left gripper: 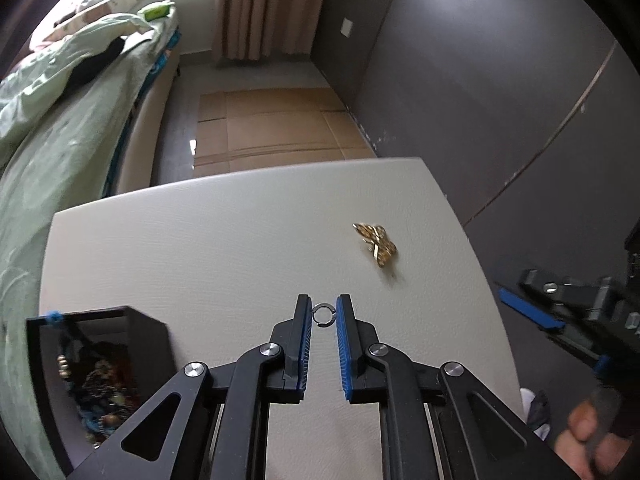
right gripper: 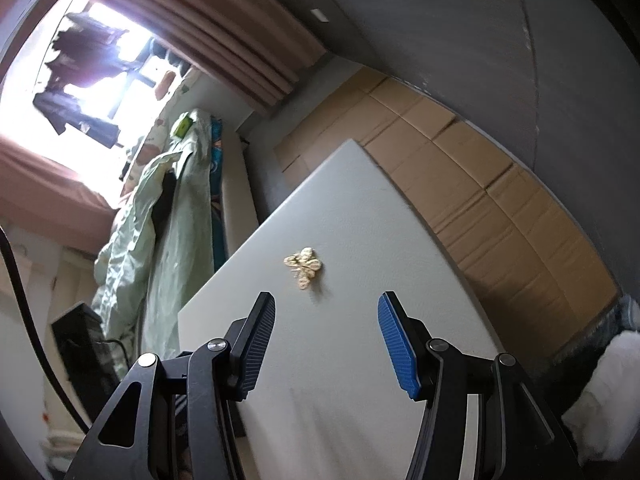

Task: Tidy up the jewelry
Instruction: 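Carry the ring to the box with the left gripper while the right grasps the gold butterfly brooch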

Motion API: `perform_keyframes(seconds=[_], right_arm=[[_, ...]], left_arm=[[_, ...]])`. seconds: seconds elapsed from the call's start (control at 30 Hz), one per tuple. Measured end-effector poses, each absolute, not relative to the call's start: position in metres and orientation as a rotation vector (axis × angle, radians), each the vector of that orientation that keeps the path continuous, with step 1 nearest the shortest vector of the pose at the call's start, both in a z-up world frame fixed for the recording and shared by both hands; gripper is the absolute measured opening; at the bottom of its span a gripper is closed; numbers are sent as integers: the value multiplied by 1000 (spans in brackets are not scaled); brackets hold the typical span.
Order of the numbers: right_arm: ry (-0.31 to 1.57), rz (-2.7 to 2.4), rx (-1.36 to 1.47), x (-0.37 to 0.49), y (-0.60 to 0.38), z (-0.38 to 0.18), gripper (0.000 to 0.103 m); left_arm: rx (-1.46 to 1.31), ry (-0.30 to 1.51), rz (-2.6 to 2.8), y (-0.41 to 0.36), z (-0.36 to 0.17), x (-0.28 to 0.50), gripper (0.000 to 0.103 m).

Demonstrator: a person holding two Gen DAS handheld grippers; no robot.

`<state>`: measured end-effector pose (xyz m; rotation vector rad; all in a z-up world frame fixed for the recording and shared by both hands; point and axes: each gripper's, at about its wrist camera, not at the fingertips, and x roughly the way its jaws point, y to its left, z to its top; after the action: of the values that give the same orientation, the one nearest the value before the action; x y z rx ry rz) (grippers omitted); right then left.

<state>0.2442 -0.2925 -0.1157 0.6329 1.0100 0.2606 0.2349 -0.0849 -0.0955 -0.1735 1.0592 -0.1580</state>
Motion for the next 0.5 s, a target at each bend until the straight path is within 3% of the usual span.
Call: perform_keyframes(seconds=[0.5], right_arm=[[1054,304,310,297,-223,-124,55]], left_arm=[[-294,968,-117,-19,-62,224,13]])
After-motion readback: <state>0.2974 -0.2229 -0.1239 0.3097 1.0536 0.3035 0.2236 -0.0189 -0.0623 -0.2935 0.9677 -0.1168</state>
